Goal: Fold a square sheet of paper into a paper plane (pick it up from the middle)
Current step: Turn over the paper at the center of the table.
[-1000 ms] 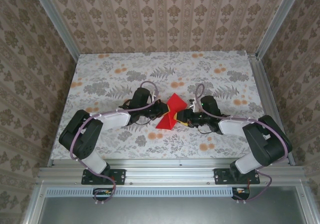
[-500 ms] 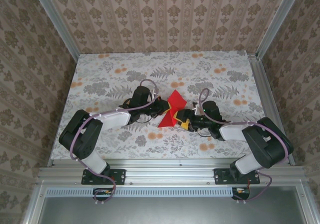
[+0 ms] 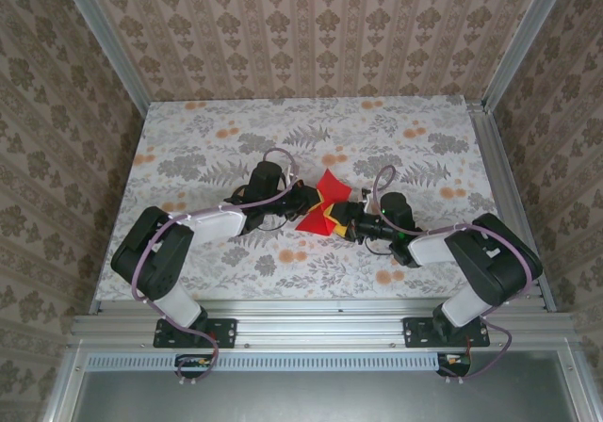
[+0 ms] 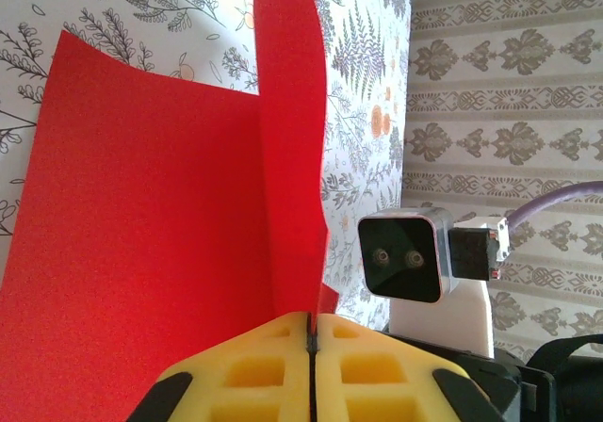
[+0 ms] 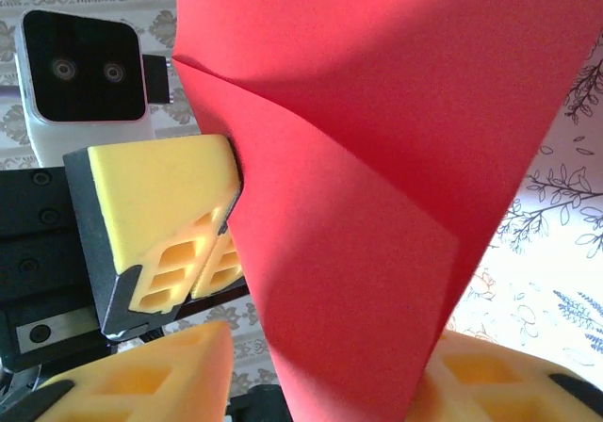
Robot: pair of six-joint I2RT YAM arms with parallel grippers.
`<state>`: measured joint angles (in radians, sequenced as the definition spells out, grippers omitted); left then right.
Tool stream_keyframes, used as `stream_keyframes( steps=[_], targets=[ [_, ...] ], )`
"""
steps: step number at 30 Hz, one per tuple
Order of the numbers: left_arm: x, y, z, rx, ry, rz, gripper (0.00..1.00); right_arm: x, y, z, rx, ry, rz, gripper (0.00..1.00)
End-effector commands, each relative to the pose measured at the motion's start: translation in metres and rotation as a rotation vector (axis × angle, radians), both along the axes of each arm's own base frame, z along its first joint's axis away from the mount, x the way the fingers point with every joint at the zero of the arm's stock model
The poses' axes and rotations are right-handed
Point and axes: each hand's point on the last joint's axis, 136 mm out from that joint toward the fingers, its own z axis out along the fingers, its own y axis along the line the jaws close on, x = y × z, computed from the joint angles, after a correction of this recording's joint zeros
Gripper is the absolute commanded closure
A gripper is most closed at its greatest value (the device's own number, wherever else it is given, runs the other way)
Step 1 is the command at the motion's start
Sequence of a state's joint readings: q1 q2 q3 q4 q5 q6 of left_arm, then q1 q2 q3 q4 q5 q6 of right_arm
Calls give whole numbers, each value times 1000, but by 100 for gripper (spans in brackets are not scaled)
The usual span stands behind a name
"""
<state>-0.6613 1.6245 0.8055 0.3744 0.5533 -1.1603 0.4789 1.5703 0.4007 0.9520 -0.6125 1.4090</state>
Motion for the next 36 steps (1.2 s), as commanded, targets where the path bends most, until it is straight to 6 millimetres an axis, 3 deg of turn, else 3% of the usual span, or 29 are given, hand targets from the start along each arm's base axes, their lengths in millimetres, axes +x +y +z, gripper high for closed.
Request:
stream_keyframes(
  steps=[1,21,27,30,32,36],
  targets=[
    [-1,0,-5,-3,5,6,92,1,1,6,25,-20,-11,59],
    [-2,14,-23,45,16,19,84,-4,-2,0,10,3,1,80],
    [-2,14,-22,44,12,19,75,-8,-5,-6,-50,15,19,92],
    [0,15,-16,45,-2,17,64,-14,-11,-14,-153,23,47,93],
    [-1,18,-11,56,-15,12,57,-23,-24,-26,-323,43,91,93],
    [-1,27,1,97,-53,-2,44,-34,-62,-16,-671,-16,163,92]
  ],
)
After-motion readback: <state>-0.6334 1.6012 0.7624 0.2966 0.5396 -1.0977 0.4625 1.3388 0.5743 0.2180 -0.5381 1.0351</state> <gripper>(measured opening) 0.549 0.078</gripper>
